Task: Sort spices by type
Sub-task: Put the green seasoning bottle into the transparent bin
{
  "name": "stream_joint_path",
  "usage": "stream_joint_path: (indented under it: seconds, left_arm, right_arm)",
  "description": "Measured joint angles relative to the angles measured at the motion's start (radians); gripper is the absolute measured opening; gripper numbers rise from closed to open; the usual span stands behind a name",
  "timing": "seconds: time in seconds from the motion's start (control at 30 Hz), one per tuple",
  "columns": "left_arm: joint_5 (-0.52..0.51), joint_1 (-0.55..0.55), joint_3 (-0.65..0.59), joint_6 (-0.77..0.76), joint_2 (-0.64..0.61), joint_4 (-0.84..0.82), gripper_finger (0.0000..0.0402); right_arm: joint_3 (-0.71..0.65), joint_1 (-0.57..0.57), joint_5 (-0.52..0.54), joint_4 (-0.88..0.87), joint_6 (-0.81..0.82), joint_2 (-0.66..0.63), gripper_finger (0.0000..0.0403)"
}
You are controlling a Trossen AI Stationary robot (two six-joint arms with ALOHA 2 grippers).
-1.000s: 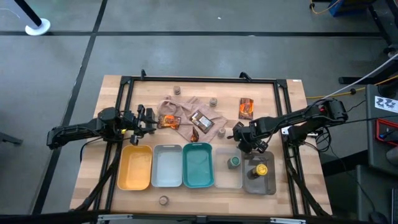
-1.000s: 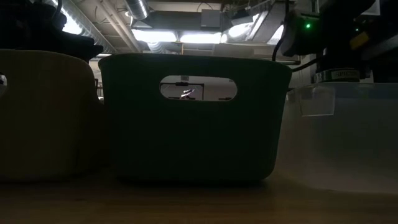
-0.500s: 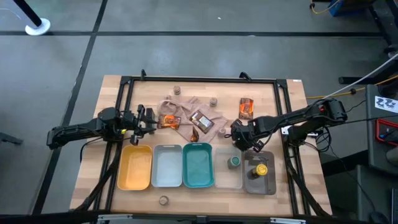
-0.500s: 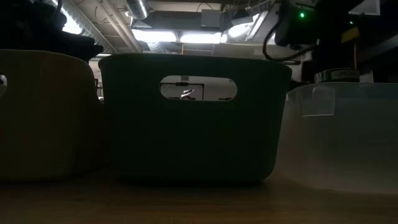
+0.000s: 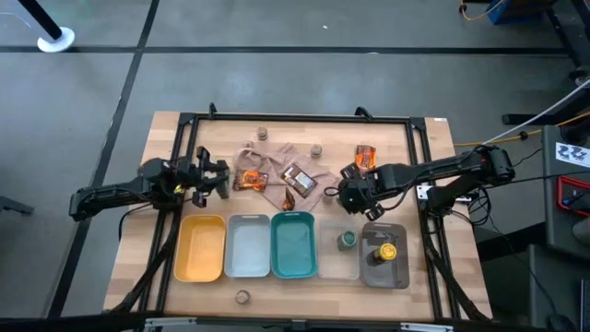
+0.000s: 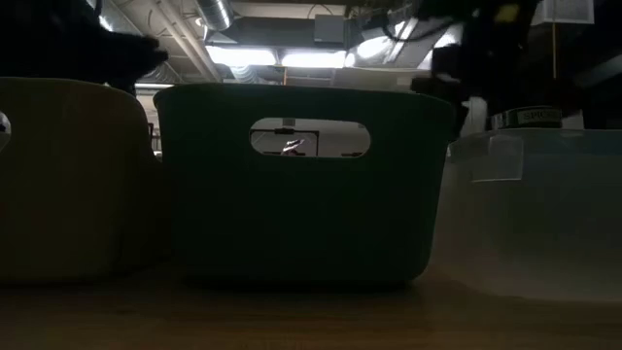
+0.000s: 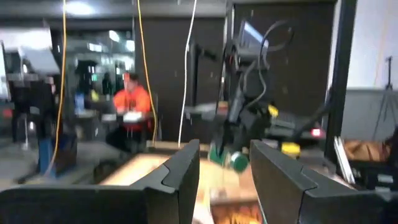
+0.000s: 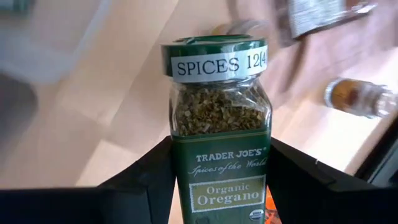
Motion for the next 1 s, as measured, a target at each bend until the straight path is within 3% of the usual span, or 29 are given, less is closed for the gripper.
stream_joint_path:
  seconds: [0.27,0.53,0.77,1.0]
  left_arm:
    - [-0.001,-0.048,0.0,0.082,0.093,0.211,0.0131]
    - [-0.001,-0.133,0.04,0.255,0.39,0.505,0.0131]
    - [0.0,-0.18,0.217,0.309,0.702,0.555,0.0131]
    - [-0.005,-0.19,0.416,0.24,0.961,0.51,0.0148]
  right_arm:
    - [0.138,0.0,-0.036,-0.004,0.232,0.0,0.0207]
    - [0.222,0.0,-0.168,0.071,0.415,-0.002,0.0207]
    - [0.223,0.0,-0.195,0.193,0.432,-0.002,0.0207]
    - [0.223,0.0,-0.187,0.261,0.445,-0.002,0.0207]
